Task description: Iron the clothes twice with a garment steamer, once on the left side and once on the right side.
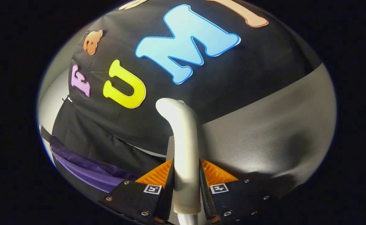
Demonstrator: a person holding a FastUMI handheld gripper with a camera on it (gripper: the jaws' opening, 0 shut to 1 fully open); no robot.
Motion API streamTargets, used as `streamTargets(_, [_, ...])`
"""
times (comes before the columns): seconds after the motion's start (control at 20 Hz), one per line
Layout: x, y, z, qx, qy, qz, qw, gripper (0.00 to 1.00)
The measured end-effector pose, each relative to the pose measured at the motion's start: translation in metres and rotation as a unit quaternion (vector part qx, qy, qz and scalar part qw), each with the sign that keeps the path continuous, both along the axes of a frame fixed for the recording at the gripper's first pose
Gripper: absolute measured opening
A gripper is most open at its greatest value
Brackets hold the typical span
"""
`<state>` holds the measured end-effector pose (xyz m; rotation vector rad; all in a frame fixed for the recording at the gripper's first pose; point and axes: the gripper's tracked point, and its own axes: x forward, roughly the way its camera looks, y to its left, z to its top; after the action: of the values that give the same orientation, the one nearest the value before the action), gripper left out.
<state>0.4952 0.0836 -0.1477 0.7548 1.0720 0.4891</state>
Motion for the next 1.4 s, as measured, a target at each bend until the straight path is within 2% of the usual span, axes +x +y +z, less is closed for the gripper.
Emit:
streamTargets(0.15, [-0.006, 0.001, 0.006, 0.007, -0.019, 0.000, 1.000, 0.35])
streamTargets(0.4, [-0.036, -0.007, 0.038, -0.036, -0.101, 0.003, 0.994, 0.35])
streamTargets(0.9, [-0.136, -0.009, 0.110, -0.054, -0.219, -0.043, 0.973, 0.35])
streamTargets(1.1, [-0.165, 0.000, 0.134, -0.085, -0.269, -0.049, 0.958, 0.35])
streamTargets(1.25, [-0.184, 0.011, 0.165, -0.100, -0.326, -0.067, 0.938, 0.35])
streamTargets(1.4, [-0.201, 0.029, 0.187, -0.114, -0.373, -0.066, 0.919, 0.35])
